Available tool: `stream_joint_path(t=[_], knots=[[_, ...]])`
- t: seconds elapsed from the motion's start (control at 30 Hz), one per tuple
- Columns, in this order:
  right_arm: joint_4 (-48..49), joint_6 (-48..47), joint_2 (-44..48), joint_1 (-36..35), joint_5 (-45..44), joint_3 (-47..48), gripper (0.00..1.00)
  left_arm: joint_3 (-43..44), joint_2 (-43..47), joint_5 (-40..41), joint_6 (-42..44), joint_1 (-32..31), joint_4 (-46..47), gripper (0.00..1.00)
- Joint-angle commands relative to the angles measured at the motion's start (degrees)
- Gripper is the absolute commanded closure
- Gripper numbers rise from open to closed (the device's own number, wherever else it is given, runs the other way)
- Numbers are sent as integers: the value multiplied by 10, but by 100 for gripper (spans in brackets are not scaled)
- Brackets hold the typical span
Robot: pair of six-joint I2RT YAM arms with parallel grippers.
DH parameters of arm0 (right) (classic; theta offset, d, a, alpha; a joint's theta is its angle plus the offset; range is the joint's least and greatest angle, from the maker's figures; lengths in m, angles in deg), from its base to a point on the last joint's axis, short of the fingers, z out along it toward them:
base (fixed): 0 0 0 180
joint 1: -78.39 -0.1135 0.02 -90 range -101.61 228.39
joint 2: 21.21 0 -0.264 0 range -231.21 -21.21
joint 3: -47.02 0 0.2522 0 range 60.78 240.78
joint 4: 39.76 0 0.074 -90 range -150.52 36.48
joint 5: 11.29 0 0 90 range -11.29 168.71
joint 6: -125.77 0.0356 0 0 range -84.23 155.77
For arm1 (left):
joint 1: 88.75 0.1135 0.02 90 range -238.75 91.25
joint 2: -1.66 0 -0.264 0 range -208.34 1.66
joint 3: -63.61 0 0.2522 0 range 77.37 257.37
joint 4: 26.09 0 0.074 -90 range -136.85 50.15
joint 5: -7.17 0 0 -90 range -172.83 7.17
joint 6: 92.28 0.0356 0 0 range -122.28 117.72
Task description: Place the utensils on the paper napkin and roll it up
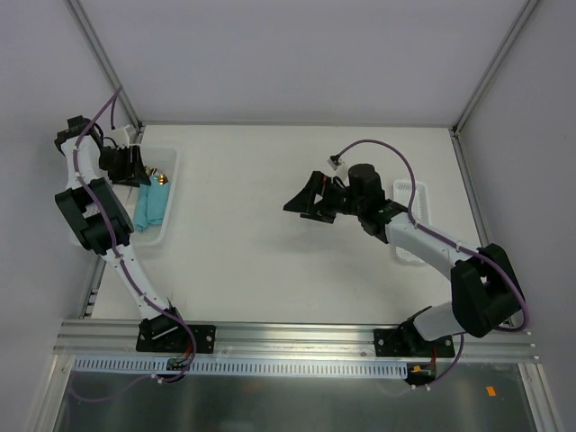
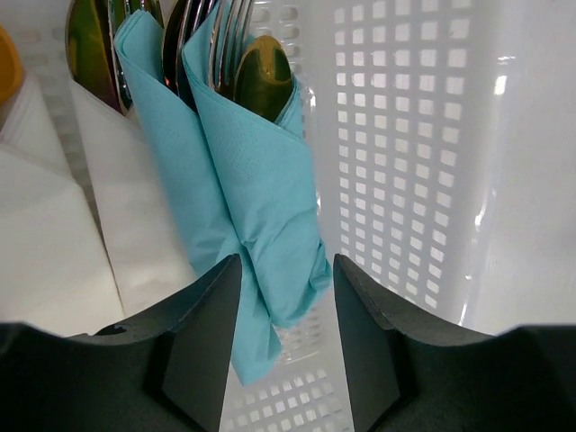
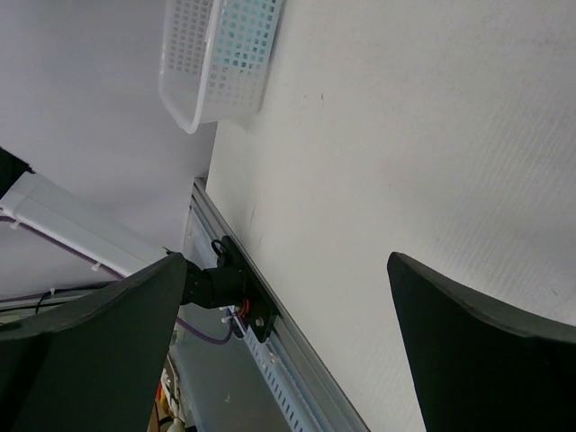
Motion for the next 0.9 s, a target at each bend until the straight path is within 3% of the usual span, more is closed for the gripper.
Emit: stream_joint_path(t=[0.0,0.17,0.27,0.47,0.7,0.77,0.8,0.83,0.87], knots=[[-55,-55,37,6,-17,28,1,-10,88,-9,11,-10,15,54],[-211,-156,61,14,-62,68,1,-46,182,-38,11,-61,16,53],[-268,-205,79,33,-82,78,1,-84,236,-37,6,-134,17,53],[-348,-273,130,94,-110,75,1,-150,303,-11,-53,-291,55,53],[-424,-349,153,122,-197,90,1,-238,339,32,-129,-402,149,53],[-423,-355,156,126,-206,81,1,-303,359,49,-161,-413,215,47],[-422,-360,155,126,-220,73,1,-325,363,59,-169,-423,233,40],[-422,-362,155,125,-227,70,1,-358,367,58,-178,-426,247,26],[-421,-362,151,126,-235,67,1,-371,369,51,-180,-427,267,2]])
